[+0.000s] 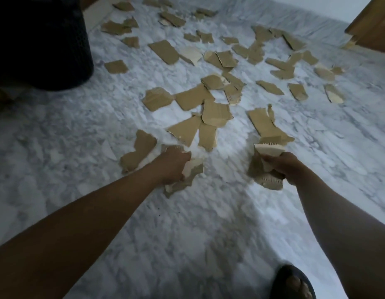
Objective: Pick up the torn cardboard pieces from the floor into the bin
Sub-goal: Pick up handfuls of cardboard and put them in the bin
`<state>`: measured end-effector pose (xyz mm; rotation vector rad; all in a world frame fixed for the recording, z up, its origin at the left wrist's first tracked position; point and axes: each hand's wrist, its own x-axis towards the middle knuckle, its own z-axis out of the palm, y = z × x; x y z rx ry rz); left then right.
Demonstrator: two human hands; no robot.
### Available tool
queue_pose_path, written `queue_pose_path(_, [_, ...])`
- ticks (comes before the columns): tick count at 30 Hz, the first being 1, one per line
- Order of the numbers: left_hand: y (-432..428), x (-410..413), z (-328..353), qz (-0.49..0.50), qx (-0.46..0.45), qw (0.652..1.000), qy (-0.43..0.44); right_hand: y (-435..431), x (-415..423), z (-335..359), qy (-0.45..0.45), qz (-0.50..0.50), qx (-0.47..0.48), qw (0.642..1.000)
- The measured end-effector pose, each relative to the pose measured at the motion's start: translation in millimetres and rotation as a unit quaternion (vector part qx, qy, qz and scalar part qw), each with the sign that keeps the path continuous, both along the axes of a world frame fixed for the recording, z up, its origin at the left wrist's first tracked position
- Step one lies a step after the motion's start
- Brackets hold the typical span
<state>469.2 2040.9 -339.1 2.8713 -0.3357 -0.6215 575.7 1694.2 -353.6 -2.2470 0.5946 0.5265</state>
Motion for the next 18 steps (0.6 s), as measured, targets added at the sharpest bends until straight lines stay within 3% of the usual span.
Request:
queue_pose_path(4, [4,-7,-8,0.027,-0.021,0.999,-0.028,41,-18,17,0.028,0.119,-0.167,0.978])
queue_pose_path(6, [6,-7,-9,0.045,-0.024,0.999,-0.003,60,-19,21,0.037,0.165,-0.187,0.968])
queue_pose_path(10, [11,-6,-3,0.037,0.039,0.998,0.014,103,-21,33,0.042,0.192,-0.08,0.977])
queue_pose_path(14, [22,-13,3,0.052,0.005,0.999,0.004,136,-20,56,0.108,0.265,-0.101,0.953])
queue_pose_path(18, [28,-27,6,0.116,-0.124,0.985,0.017,139,4,79,0.143,0.142,0.141,0.969])
